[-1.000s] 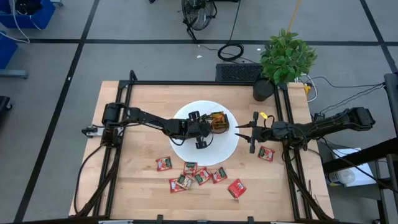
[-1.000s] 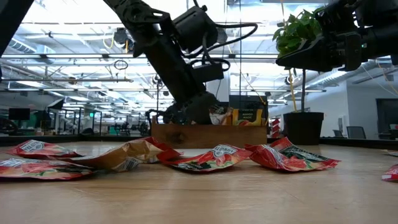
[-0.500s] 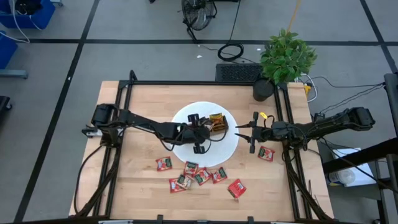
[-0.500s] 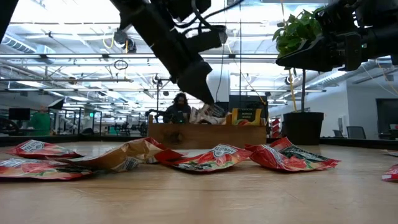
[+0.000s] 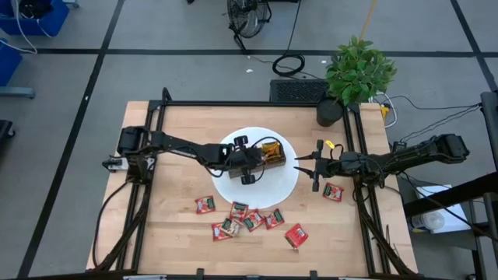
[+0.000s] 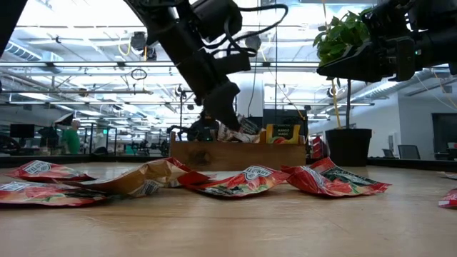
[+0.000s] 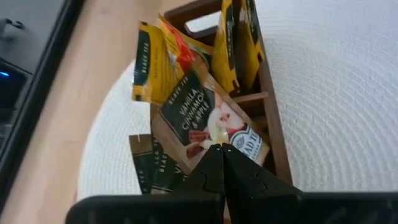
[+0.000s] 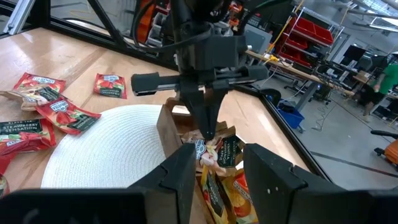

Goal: Pick & Place Tea
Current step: Put the brown tea bag into the middle section of the wooden organizer

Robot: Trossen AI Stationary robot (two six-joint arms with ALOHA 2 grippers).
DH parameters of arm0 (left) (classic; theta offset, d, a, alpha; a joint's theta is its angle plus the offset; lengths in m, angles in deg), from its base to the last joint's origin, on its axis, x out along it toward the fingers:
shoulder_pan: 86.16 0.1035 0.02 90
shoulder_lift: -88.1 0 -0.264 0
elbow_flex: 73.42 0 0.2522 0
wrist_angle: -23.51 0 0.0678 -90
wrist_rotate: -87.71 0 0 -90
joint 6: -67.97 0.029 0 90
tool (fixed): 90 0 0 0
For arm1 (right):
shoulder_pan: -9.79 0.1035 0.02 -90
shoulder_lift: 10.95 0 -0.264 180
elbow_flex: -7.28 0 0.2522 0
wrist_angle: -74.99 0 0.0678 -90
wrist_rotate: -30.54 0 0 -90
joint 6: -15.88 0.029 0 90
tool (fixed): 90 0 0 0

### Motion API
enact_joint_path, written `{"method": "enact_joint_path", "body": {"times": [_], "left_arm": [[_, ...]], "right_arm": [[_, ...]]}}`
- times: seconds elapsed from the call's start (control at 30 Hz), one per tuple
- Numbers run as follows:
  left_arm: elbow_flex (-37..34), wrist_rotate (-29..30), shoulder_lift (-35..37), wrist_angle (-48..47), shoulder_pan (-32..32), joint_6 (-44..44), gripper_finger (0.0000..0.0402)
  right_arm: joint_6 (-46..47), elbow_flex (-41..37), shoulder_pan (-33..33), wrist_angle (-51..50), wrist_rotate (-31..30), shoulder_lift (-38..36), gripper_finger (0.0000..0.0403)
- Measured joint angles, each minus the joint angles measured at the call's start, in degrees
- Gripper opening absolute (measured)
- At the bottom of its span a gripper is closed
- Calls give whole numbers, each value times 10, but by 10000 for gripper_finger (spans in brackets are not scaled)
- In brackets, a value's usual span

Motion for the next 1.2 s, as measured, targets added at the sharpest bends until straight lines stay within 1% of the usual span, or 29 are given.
{"method": "enact_joint_path", "body": {"times": [0.1, 0.43, 0.73, 0.9, 1.0, 1.2], "left_arm": [[0, -12, -4, -7, 1, -4, 2], [1, -17, -43, -16, 4, -25, 2], [1, -24, -39, -12, -13, -23, 3], [1, -46, -38, -23, -11, -34, 9], [1, -39, -38, -19, -12, -33, 7], [5, -24, -16, -37, -21, 0, 6]], "right_arm": [[0, 0, 0, 0, 0, 0, 123], [0, 1, 0, 4, 0, 0, 123], [0, 1, 0, 0, 0, 0, 123], [0, 1, 0, 0, 0, 0, 123], [0, 1, 0, 0, 0, 0, 123], [0, 1, 0, 0, 0, 0, 123]]}}
